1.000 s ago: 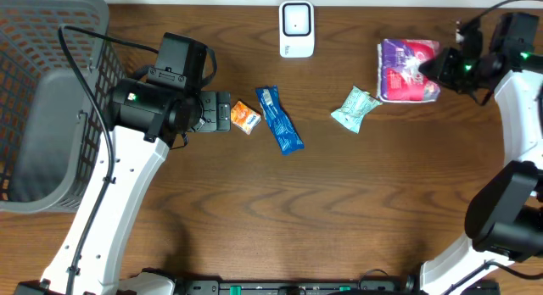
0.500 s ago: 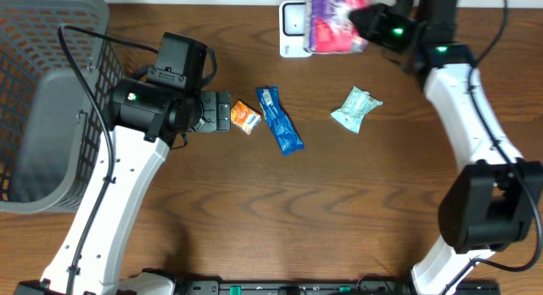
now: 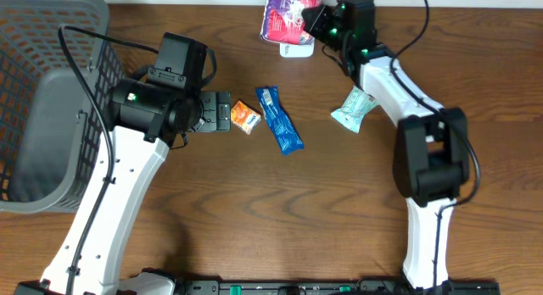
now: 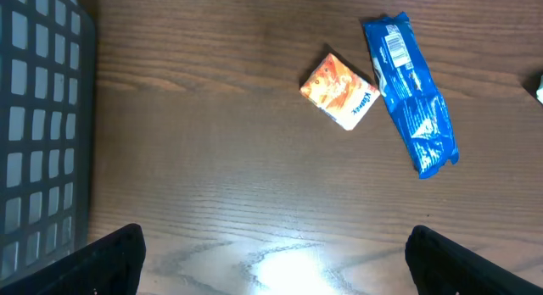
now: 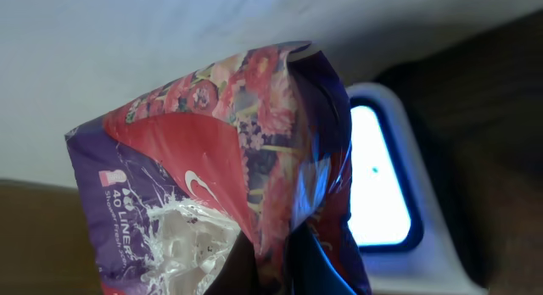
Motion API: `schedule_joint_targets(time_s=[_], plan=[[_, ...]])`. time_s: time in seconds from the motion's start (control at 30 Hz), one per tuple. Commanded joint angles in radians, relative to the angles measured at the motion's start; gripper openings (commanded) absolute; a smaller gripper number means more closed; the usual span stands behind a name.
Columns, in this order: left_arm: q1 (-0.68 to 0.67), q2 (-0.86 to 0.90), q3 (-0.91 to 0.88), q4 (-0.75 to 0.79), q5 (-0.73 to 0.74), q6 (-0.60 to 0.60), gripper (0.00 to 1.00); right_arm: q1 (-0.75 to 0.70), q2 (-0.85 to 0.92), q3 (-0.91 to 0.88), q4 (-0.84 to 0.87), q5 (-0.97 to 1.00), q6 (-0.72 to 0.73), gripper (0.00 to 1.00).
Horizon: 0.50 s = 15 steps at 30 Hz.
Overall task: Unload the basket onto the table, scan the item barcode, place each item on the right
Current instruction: 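Lift the purple pack up toward the back of the table, then place the purple pack at the far right edge and release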
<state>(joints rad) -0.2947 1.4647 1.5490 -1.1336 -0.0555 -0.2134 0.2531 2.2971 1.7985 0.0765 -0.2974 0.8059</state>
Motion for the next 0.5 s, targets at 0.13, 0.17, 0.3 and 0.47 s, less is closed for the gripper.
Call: schedule_joint_targets(time_s=[0.13,0.17,0.3,0.47], plan=[[0.004,0.005,0.005,-0.004,-0.009,-0.01,0.98,-0.015,-0.016,0.201,-0.166,0.1,-0.153,0.01],[0.004,0.005,0.005,-0.004,-0.009,-0.01,0.98,-0.024,-0.017,0.222,-0.198,0.104,-0.169,0.01],[0.004,0.005,0.005,-0.004,-0.009,-0.01,0.98,-0.12,-0.038,0.344,-0.435,0.126,-0.242,0.01],[0.004,0.005,0.005,-0.004,-0.009,-0.01,0.98,-0.332,-0.101,0.41,-0.774,0.306,-0.338,0.01]])
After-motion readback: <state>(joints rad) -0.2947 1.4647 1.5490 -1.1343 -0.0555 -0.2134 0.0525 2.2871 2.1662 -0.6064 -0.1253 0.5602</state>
